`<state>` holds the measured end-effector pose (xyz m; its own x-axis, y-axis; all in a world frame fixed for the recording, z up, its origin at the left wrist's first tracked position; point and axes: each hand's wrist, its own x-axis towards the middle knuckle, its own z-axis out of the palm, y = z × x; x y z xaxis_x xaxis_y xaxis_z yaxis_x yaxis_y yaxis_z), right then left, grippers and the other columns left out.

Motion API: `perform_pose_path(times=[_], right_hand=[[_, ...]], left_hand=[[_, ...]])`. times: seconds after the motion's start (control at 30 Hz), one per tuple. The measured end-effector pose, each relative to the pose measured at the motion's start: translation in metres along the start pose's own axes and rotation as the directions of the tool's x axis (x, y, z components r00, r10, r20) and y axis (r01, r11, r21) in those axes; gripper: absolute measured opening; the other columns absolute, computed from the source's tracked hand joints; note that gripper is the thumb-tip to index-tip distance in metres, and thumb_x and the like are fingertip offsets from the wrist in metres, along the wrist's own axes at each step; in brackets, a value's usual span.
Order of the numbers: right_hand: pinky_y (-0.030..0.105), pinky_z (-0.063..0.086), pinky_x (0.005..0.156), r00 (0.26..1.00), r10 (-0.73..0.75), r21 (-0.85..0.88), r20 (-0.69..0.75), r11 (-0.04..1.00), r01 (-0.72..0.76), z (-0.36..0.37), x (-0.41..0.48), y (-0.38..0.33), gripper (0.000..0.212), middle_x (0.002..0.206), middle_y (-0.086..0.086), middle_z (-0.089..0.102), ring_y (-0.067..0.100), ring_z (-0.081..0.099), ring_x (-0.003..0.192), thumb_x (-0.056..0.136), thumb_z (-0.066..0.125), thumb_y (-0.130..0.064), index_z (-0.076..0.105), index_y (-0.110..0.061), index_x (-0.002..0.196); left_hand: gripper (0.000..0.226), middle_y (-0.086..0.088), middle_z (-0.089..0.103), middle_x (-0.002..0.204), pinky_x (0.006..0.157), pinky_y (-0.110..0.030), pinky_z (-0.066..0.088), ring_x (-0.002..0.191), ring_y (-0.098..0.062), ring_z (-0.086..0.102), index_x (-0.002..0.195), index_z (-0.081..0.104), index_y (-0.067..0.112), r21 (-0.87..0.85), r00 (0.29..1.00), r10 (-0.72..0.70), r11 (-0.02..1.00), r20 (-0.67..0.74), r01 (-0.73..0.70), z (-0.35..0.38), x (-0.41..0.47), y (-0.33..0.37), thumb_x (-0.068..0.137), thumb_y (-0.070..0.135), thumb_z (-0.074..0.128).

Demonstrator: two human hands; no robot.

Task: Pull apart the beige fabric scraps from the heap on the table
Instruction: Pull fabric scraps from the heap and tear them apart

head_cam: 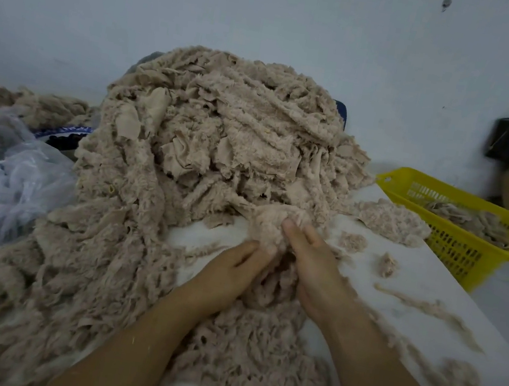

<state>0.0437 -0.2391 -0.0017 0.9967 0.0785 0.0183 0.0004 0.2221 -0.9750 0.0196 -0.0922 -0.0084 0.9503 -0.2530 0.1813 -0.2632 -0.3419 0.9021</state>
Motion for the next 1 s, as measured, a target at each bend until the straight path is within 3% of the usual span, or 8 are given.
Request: perform_pose_path(times=[0.1, 0.2, 0.37, 0.53, 0.6, 0.67, 0.87, 1.0], right_hand=[[0.022, 0.043, 0.059, 0.987, -0.129, -0.396, 0.092, 0.905, 0.155, 0.002, -0.002, 0.005, 0.032, 0.065, -0.012, 0.056, 0.007, 0.054, 0.062, 0.097, 0.058, -0.041, 0.057, -0.028, 0.068], [0.024, 0.050, 0.063, 0.946, -0.080, -0.605, 0.315, 0.750, 0.265, 0.007, -0.005, 0.010, 0.020, 0.079, -0.014, 0.065, 0.005, 0.060, 0.069, 0.099, 0.055, -0.040, 0.062, -0.024, 0.090], [0.031, 0.046, 0.067, 0.927, -0.010, -0.627, 0.375, 0.733, 0.262, 0.009, -0.008, 0.011, 0.041, 0.089, -0.001, 0.063, 0.014, 0.060, 0.075, 0.095, 0.054, -0.056, 0.059, -0.016, 0.101], [0.040, 0.050, 0.096, 0.965, 0.000, -0.460, 0.263, 0.879, 0.125, 0.013, -0.009, 0.011, 0.077, 0.099, 0.000, 0.069, 0.015, 0.066, 0.097, 0.071, 0.040, -0.094, 0.061, -0.025, 0.098], [0.039, 0.050, 0.100, 0.971, 0.018, -0.416, 0.237, 0.905, 0.085, 0.015, -0.008, 0.011, 0.066, 0.102, -0.013, 0.072, 0.004, 0.067, 0.099, 0.070, 0.044, -0.091, 0.067, -0.036, 0.099], [0.037, 0.050, 0.100, 0.975, 0.034, -0.339, 0.219, 0.940, 0.044, 0.015, -0.007, 0.011, 0.061, 0.106, -0.016, 0.073, 0.003, 0.068, 0.102, 0.072, 0.051, -0.087, 0.070, -0.038, 0.102], [0.012, 0.050, 0.073, 0.990, 0.019, -0.257, 0.139, 0.966, 0.017, 0.011, -0.006, 0.005, 0.033, 0.087, -0.028, 0.071, -0.009, 0.067, 0.085, 0.088, 0.048, -0.072, 0.071, -0.049, 0.082], [0.020, 0.046, 0.057, 0.994, -0.093, -0.291, 0.056, 0.951, 0.106, 0.007, -0.002, 0.007, 0.045, 0.061, -0.010, 0.055, 0.011, 0.055, 0.059, 0.100, 0.046, -0.052, 0.057, -0.032, 0.062]], left_hand=[[0.045, 0.030, 0.069, 0.107, 0.084, -0.010, 0.049, 0.107, 0.011, 0.062, 0.097, 0.069, 0.056, -0.373, 0.986, -0.155, 0.919, -0.056, 0.123, -0.004, 0.004, 0.001, 0.076, 0.085, 0.042], [0.038, -0.002, 0.077, 0.106, 0.075, -0.025, 0.059, 0.101, -0.015, 0.072, 0.099, 0.080, 0.028, -0.633, 0.966, -0.248, 0.761, -0.078, 0.144, -0.010, 0.010, 0.001, 0.082, 0.056, 0.061], [0.029, -0.010, 0.074, 0.088, 0.063, -0.030, 0.059, 0.079, -0.020, 0.074, 0.099, 0.067, 0.004, -0.852, 0.960, -0.255, 0.522, -0.115, 0.037, -0.027, 0.014, -0.001, 0.082, 0.027, 0.063], [0.031, -0.015, 0.075, 0.097, 0.080, -0.038, 0.061, 0.089, -0.020, 0.072, 0.111, 0.066, 0.013, -0.641, 0.968, -0.235, 0.757, -0.084, 0.127, -0.017, 0.010, 0.002, 0.089, 0.033, 0.069], [0.010, -0.003, 0.076, 0.088, 0.072, -0.028, 0.060, 0.084, -0.010, 0.072, 0.091, 0.073, 0.035, -0.456, 0.982, -0.161, 0.885, -0.102, 0.097, -0.012, 0.009, 0.003, 0.095, 0.036, 0.064], [0.029, 0.010, 0.074, 0.076, 0.059, -0.015, 0.053, 0.072, -0.002, 0.070, 0.072, 0.071, 0.044, -0.363, 0.987, -0.119, 0.929, -0.109, 0.072, -0.011, 0.008, 0.002, 0.098, 0.035, 0.061], [0.033, -0.002, 0.072, 0.108, 0.088, -0.034, 0.057, 0.099, -0.013, 0.068, 0.110, 0.064, 0.023, -0.101, 0.995, -0.058, 0.994, -0.083, 0.050, -0.002, 0.007, 0.002, 0.092, 0.050, 0.060], [0.030, 0.010, 0.069, 0.084, 0.071, -0.015, 0.051, 0.077, -0.005, 0.064, 0.085, 0.064, 0.034, -0.091, 0.995, -0.028, 0.996, -0.093, 0.019, 0.000, 0.006, 0.004, 0.087, 0.061, 0.053]])
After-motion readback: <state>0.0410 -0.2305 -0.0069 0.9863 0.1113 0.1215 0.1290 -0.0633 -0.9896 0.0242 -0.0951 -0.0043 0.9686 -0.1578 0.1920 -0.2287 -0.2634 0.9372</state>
